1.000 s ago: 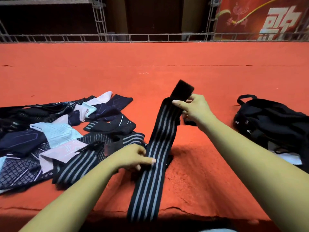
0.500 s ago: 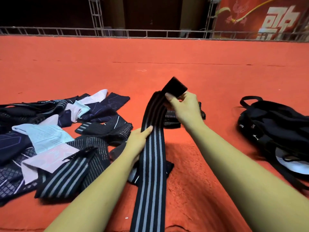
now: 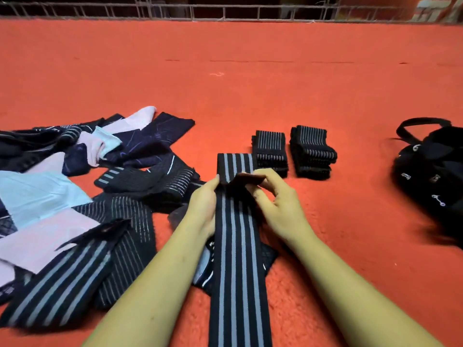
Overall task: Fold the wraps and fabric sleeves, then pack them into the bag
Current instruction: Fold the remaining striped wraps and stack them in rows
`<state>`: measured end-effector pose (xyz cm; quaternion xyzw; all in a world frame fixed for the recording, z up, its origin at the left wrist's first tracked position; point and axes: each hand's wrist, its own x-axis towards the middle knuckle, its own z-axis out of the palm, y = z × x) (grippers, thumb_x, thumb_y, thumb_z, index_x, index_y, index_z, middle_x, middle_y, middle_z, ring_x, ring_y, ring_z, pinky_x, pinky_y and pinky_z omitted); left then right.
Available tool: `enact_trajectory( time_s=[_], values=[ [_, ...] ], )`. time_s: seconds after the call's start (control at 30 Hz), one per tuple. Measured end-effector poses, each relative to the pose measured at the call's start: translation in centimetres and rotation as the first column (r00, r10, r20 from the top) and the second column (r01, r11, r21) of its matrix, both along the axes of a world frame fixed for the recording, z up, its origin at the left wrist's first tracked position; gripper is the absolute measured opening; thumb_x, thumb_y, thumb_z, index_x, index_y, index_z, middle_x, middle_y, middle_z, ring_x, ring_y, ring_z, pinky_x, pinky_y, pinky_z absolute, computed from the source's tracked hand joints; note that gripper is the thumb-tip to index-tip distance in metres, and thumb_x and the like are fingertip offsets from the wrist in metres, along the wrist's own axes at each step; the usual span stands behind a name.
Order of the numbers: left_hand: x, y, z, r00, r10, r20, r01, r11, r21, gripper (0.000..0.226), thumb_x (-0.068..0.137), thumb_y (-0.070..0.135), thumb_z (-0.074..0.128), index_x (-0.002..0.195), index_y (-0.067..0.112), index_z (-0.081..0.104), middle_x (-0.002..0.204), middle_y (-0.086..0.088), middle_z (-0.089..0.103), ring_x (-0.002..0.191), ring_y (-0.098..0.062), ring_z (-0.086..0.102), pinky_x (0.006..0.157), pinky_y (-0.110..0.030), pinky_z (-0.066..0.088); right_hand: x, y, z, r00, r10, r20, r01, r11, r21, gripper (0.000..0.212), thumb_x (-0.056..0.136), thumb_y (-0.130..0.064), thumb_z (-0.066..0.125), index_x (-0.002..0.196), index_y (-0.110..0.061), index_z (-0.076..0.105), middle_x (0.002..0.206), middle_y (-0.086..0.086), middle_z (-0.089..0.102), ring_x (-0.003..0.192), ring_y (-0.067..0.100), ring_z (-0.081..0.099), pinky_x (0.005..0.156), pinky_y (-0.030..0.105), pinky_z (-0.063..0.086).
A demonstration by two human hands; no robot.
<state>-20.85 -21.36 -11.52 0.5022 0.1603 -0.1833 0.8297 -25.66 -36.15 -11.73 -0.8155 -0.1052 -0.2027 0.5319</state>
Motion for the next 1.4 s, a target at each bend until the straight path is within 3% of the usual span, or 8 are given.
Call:
enact_trajectory(
  time_s=[0.17, 0.27, 0.33, 0.63, 0.77, 0.9, 1.27, 1.4],
  values=[
    [0.8, 0.2, -0.7, 0.995, -0.098, 0.03, 0.1, 0.992, -0.074, 0.038, 0.099, 0.031, 0.05, 0.117, 0.004, 0.071, 0.111, -0.018, 0.072, 0.091, -0.03, 0.072, 0.077, -0.041, 0.059, 0.6, -0.4, -0.4, 0.996, 0.094, 0.002, -0.094, 0.996, 0.008, 0.029, 0.085, 0.005, 0.065, 0.1, -0.02, 0.069, 0.125, -0.006, 0.067, 0.12, 0.002, 0.059, 0.105, 0.018, 0.04],
    [0.9, 0.3, -0.7, 0.991, -0.13, 0.019, 0.131, 0.984, -0.122, 0.044, 0.099, 0.032, 0.048, 0.122, 0.001, 0.068, 0.118, -0.021, 0.069, 0.101, -0.034, 0.068, 0.09, -0.046, 0.056, 1.0, -0.9, -0.2, 0.989, 0.146, 0.002, -0.146, 0.989, -0.013, 0.029, 0.082, 0.003, 0.067, 0.092, -0.024, 0.069, 0.127, -0.001, 0.066, 0.123, 0.003, 0.058, 0.108, 0.019, 0.038],
    [1.0, 0.3, -0.9, 0.99, -0.139, 0.012, 0.139, 0.978, -0.158, 0.045, 0.1, 0.033, 0.045, 0.124, 0.001, 0.066, 0.121, -0.022, 0.067, 0.111, -0.037, 0.065, 0.098, -0.049, 0.052, 1.0, -0.8, -0.4, 0.99, 0.138, 0.019, -0.137, 0.99, -0.024, 0.022, 0.081, -0.004, 0.065, 0.092, -0.021, 0.073, 0.126, 0.0, 0.066, 0.123, 0.005, 0.058, 0.109, 0.021, 0.039],
    [0.1, -0.1, -0.6, 0.983, -0.139, 0.123, 0.159, 0.973, -0.168, 0.048, 0.101, 0.046, 0.043, 0.117, 0.009, 0.069, 0.114, -0.015, 0.072, 0.097, -0.028, 0.072, 0.087, -0.042, 0.056, 1.1, -0.8, -0.9, 0.993, 0.121, -0.014, -0.122, 0.983, -0.135, 0.026, 0.084, -0.001, 0.07, 0.103, -0.018, 0.077, 0.135, -0.01, 0.055, 0.137, 0.008, 0.041, 0.114, 0.012, 0.022],
    [-0.2, 0.0, -0.9, 0.968, -0.144, 0.206, 0.174, 0.975, -0.137, 0.045, 0.091, 0.025, 0.064, 0.128, 0.0, 0.061, 0.124, -0.025, 0.065, 0.119, -0.041, 0.06, 0.107, -0.056, 0.044, 1.1, -1.3, -0.7, 0.991, 0.129, -0.043, -0.136, 0.959, -0.249, 0.03, 0.084, -0.008, 0.062, 0.107, -0.021, 0.077, 0.139, -0.015, 0.049, 0.144, 0.015, 0.03, 0.12, 0.023, 0.018],
    [-0.3, -0.1, -1.3, 0.949, -0.171, 0.266, 0.191, 0.98, -0.049, 0.038, 0.097, 0.012, 0.055, 0.133, 0.0, 0.054, 0.126, -0.025, 0.064, 0.122, -0.044, 0.057, 0.106, -0.055, 0.045, 1.0, -1.6, -0.5, 0.995, 0.096, -0.005, -0.094, 0.956, -0.278, 0.032, 0.084, 0.001, 0.063, 0.102, -0.021, 0.078, 0.141, -0.008, 0.054, 0.145, 0.02, 0.033, 0.121, 0.041, 0.024],
    [-0.7, -0.2, -1.0, 0.919, -0.189, 0.347, 0.176, 0.982, 0.069, 0.035, 0.092, 0.017, 0.061, 0.125, 0.004, 0.059, 0.12, -0.018, 0.069, 0.114, -0.037, 0.064, 0.098, -0.049, 0.052, 0.5, -1.1, 0.3, 0.999, 0.035, -0.012, -0.037, 0.98, -0.198, 0.024, 0.085, 0.006, 0.059, 0.094, -0.013, 0.071, 0.147, 0.0, 0.05, 0.141, 0.007, 0.036, 0.118, 0.019, 0.024],
    [-1.1, -0.4, -0.7, 0.838, -0.237, 0.491, 0.131, 0.962, 0.24, 0.018, 0.096, 0.012, 0.059, 0.113, 0.014, 0.064, 0.114, -0.004, 0.074, 0.109, -0.021, 0.068, 0.094, -0.036, 0.052, 0.7, -0.5, 0.7, 0.978, -0.196, -0.072, 0.205, 0.964, 0.167, 0.029, 0.092, -0.019, 0.065, 0.119, -0.016, 0.054, 0.124, 0.004, 0.054, 0.102, 0.002, 0.057, 0.089, 0.018, 0.049]
  ],
)
